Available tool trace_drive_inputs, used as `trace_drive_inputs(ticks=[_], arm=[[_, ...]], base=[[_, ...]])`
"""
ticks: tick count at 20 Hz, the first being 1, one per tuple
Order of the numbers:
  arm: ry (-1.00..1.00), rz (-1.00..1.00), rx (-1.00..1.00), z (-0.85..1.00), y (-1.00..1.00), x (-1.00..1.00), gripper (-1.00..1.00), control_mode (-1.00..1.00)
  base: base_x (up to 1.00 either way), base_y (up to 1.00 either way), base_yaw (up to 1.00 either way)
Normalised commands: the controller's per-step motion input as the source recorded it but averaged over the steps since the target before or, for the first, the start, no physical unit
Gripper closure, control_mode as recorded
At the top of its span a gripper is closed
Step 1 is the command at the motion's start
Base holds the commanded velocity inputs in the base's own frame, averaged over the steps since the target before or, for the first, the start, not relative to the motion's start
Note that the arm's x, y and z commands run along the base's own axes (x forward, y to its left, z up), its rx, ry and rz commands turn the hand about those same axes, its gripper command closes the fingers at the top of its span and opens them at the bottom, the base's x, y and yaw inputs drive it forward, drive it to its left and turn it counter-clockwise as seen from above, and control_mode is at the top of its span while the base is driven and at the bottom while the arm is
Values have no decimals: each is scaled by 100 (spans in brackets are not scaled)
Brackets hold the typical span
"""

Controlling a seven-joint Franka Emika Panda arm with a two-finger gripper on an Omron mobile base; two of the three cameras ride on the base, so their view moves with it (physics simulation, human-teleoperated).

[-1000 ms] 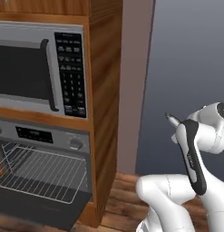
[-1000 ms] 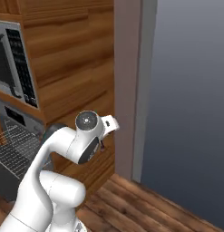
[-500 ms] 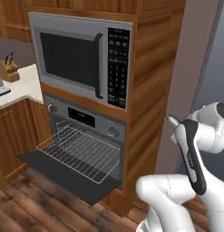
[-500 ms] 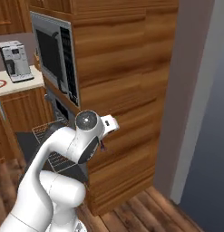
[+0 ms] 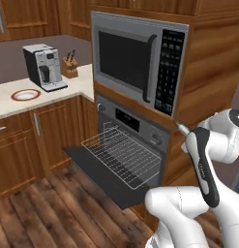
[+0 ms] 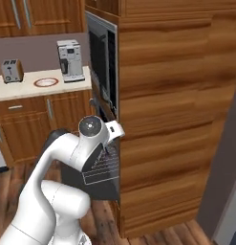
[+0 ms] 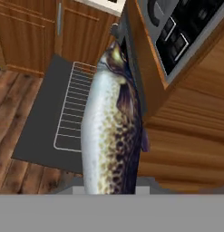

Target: Place the fish on the rack of the oven, and slide the rack back inside. Close the oven door.

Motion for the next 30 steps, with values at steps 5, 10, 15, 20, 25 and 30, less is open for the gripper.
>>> trace_drive_inputs(ticks=[5, 10, 15, 20, 25, 30], arm=[[0, 0, 0, 0, 0, 0, 100, 100], [0, 0, 0, 0, 0, 0, 100, 100], [0, 0, 0, 0, 0, 0, 100, 100], [0, 0, 0, 0, 0, 0, 100, 100], [0, 0, 0, 0, 0, 0, 100, 100], [0, 0, 0, 0, 1, 7, 100, -100]], base=[[19, 3, 40], [29, 0, 27], [46, -1, 14], [47, 0, 10], [38, 0, 9], [33, 0, 3]])
